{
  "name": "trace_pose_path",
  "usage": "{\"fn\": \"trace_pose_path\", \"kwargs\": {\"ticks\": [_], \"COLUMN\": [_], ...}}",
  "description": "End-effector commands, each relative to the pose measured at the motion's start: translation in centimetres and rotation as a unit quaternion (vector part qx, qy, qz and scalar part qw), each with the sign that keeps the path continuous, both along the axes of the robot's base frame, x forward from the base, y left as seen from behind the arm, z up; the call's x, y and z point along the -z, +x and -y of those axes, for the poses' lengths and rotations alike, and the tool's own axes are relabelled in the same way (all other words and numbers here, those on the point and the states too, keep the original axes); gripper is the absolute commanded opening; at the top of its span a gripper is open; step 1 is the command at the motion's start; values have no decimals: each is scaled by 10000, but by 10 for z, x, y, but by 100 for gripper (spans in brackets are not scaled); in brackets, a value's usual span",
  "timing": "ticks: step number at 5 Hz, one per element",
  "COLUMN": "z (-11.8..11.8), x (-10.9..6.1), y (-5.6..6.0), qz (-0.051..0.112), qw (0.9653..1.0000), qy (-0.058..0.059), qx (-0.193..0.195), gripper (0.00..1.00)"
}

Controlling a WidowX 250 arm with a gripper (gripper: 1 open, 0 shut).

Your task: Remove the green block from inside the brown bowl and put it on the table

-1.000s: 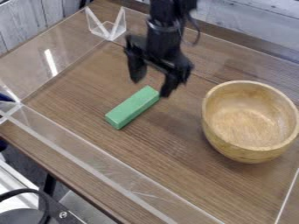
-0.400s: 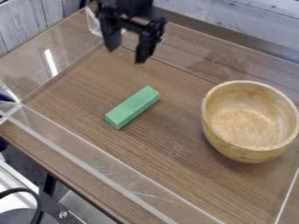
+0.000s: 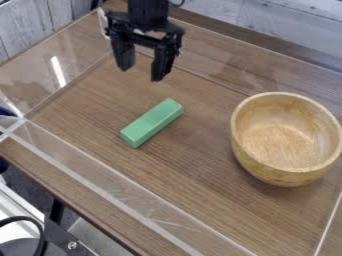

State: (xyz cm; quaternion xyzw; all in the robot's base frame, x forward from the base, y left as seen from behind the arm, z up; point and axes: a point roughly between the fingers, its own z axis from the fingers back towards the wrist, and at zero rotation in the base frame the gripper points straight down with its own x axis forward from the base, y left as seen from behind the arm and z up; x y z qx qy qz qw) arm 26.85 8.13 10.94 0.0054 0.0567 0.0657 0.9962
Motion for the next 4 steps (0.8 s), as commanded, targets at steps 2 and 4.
{"fn": "trace_pose_path", "kwargs": {"ticks": [2,4], "z": [21,18], "x": [-37,-27], "y": [-1,-9], "qz": [519,347], "qw": [9985,9986], "qy": [-39,-124], "qx": [176,381], "gripper": [100,100]}}
